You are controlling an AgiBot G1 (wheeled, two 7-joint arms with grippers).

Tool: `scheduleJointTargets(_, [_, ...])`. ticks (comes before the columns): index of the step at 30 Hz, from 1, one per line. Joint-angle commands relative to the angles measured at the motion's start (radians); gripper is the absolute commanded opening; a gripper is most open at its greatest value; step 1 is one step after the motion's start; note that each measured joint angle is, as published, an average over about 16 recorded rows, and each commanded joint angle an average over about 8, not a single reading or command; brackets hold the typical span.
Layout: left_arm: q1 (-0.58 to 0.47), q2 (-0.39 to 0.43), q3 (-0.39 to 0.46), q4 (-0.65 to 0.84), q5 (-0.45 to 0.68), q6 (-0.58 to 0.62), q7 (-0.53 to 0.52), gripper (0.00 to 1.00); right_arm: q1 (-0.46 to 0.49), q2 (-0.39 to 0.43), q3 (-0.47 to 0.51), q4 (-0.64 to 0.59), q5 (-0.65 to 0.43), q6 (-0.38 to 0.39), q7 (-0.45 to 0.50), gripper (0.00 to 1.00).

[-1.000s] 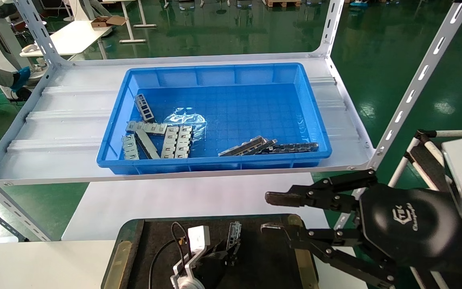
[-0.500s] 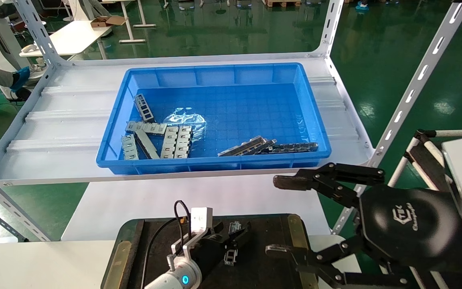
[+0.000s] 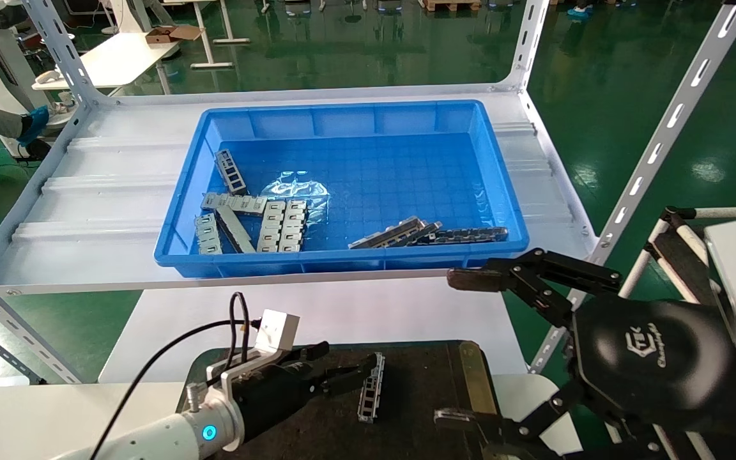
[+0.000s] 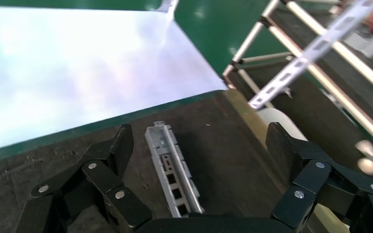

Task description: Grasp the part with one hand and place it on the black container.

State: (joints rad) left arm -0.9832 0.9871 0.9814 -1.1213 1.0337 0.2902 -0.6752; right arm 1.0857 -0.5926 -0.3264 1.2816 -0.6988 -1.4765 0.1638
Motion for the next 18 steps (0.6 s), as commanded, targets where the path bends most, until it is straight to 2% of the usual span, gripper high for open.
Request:
scheduleJointTargets(1, [-0.001, -0.043, -0.025, -0.037, -0.013, 0.053, 0.019, 1.0, 0.0, 0.0, 0.0, 0.0, 0.0, 0.0, 0.0, 1.0])
scheduleJointTargets(10, [0.028, -0.176, -0.146, -0.093, -0.125, 0.305, 0.187, 1.0, 0.0, 0.0, 0.0, 0.0, 0.0, 0.0, 0.0, 1.0])
scheduleJointTargets(18, [0.071, -0.245, -0.257, -0.039, -0.271, 0.57, 0.395, 1.0, 0.0, 0.0, -0.001, 0.0, 0.0, 0.0, 0.0, 1.0])
